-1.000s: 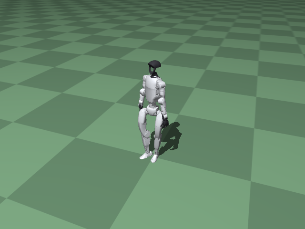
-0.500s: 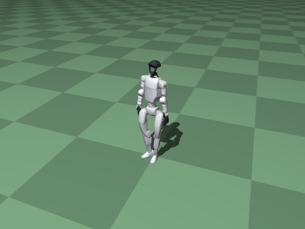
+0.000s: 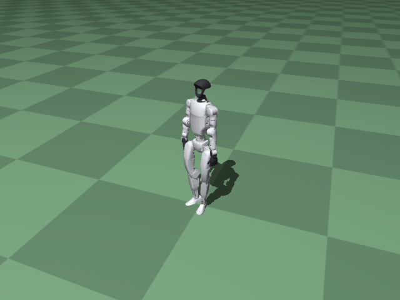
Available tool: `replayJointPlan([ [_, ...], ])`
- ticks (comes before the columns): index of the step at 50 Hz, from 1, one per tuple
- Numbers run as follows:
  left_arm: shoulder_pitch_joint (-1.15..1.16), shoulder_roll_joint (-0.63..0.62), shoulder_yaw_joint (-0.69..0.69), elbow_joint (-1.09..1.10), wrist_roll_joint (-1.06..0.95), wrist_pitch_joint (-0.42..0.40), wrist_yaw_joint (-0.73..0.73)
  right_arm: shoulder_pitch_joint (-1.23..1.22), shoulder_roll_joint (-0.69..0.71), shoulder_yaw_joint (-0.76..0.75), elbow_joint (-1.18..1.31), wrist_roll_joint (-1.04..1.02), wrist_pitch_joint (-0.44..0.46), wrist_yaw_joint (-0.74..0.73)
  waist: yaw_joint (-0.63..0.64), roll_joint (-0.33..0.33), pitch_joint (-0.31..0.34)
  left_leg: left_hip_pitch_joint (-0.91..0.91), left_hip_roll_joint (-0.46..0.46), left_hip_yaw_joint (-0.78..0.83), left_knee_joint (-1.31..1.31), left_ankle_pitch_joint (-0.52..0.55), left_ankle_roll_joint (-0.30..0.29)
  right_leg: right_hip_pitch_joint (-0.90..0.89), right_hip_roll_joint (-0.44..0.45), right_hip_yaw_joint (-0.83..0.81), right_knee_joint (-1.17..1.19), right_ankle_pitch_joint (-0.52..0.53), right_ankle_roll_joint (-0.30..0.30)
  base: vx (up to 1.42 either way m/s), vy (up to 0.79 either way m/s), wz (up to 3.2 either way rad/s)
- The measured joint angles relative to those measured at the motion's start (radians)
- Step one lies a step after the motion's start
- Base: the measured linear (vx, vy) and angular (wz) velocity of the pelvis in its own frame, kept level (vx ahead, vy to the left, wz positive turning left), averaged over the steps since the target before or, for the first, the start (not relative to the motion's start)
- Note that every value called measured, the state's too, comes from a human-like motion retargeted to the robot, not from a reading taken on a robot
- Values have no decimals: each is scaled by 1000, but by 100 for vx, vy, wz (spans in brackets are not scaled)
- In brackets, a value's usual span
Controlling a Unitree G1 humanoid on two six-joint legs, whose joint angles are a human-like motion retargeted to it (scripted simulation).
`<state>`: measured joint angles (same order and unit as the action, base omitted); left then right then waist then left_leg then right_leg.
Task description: In place motions
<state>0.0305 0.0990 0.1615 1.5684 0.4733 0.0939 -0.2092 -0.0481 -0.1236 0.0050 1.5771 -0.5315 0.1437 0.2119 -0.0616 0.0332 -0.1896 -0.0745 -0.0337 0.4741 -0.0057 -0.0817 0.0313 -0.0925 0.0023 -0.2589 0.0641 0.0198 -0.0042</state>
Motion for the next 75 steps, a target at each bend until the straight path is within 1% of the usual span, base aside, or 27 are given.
replayJointPlan([
  [9, 8, 5, 39, 27, -47, 0, -9, -5, 11, 35, -19, -70, -9, 9, -69, 5, -3, 6, 6, -48, 4, -1, -13, -1, -7, -46, -2, -1, -3, 1, 1, 23],
  [14, 8, 10, 47, 33, -52, 3, -10, -6, 16, 50, -28, -97, -16, 19, -86, 4, -3, 10, 6, -62, 2, -1, -12, 1, -7, -57, 0, -2, -3, 1, 0, 4],
  [31, 8, 11, 41, 25, -34, 2, -5, -8, 13, 47, -20, -86, -14, 24, -83, -2, -5, 17, 7, -64, -1, -4, -9, -2, -12, -54, 10, -11, 5, 0, 0, 0],
  [44, 12, 10, 50, 29, -45, 1, -6, -5, 16, 51, -21, -92, -14, 23, -93, -1, -10, 19, 0, -68, -4, -6, -9, 0, -5, -61, 1, -15, -6, 0, 0, 0],
  [75, 15, 6, 53, 25, -46, 2, -7, -2, 16, 58, -22, -100, -13, 20, -100, 4, -14, 21, -5, -68, -8, -10, -6, -1, -2, -60, -4, -25, -11, 0, 0, 0],
])
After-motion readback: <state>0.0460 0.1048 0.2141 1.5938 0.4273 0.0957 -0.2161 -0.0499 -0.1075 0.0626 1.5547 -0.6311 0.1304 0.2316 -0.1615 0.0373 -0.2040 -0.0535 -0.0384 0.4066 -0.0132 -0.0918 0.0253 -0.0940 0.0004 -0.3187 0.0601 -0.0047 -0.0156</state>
